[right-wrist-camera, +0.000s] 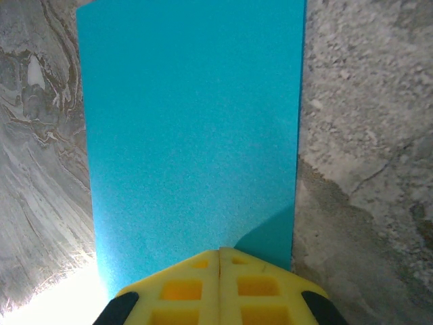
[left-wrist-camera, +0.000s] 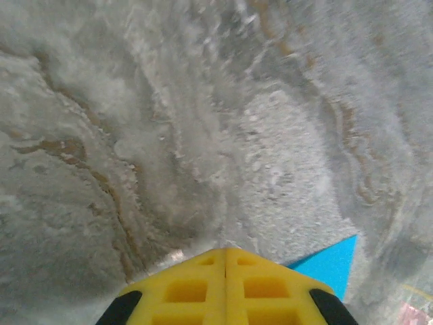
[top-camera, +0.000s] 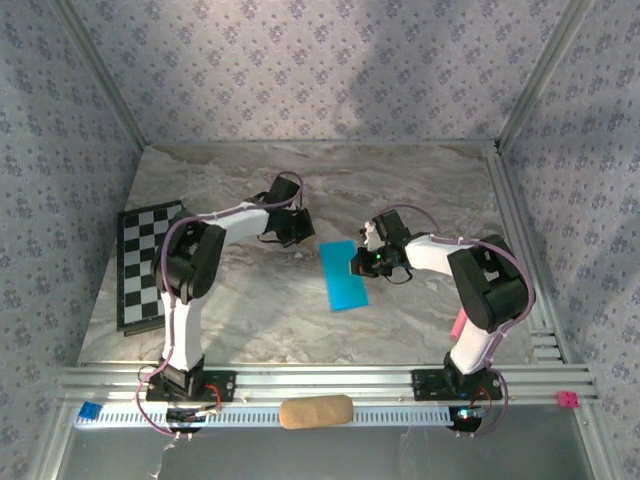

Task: Fold a paper plane with a square sheet of paper (pick it up from the middle)
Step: First fold the square sheet of paper in half at the center of the table.

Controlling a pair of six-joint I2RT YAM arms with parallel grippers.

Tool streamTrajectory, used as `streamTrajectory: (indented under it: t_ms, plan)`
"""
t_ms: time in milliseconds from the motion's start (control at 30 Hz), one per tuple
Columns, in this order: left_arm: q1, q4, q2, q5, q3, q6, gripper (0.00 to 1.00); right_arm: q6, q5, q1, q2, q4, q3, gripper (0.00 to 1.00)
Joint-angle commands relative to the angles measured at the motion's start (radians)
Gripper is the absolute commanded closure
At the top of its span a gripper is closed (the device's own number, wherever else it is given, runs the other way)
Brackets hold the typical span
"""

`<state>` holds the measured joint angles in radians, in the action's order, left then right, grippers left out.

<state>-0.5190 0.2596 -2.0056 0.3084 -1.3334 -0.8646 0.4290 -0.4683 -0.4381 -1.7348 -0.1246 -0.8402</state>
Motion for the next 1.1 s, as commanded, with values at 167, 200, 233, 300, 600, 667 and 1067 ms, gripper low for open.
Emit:
streamTrajectory:
  t_ms: [167, 200, 233, 300, 600, 667, 1067]
  plan:
    - [-0.143, -0.113, 0.191, 0.01, 0.158, -0.024, 0.92, 0.023, 0.106, 0.008, -0.029, -0.154, 0.056, 1.0]
    - [-0.164, -0.163, 0.201, 0.025, 0.191, -0.047, 0.92, 0.026, 0.11, 0.007, -0.029, -0.153, 0.056, 1.0]
    - [-0.178, -0.194, 0.206, 0.038, 0.215, -0.072, 0.93, 0.028, 0.109, 0.007, -0.032, -0.156, 0.056, 1.0]
    - [-0.209, -0.281, 0.222, 0.061, 0.273, -0.13, 0.93, 0.029, 0.109, 0.007, -0.027, -0.154, 0.059, 1.0]
    - [-0.309, -0.385, 0.229, 0.076, 0.41, -0.167, 0.92, 0.036, 0.113, 0.007, -0.027, -0.148, 0.065, 1.0]
    - [-0.32, -0.398, 0.223, 0.092, 0.434, -0.155, 0.92, 0.037, 0.115, 0.007, -0.026, -0.145, 0.067, 1.0]
    - [-0.393, -0.293, 0.295, 0.071, 0.566, -0.038, 0.9, 0.039, 0.126, 0.008, -0.029, -0.134, 0.087, 1.0]
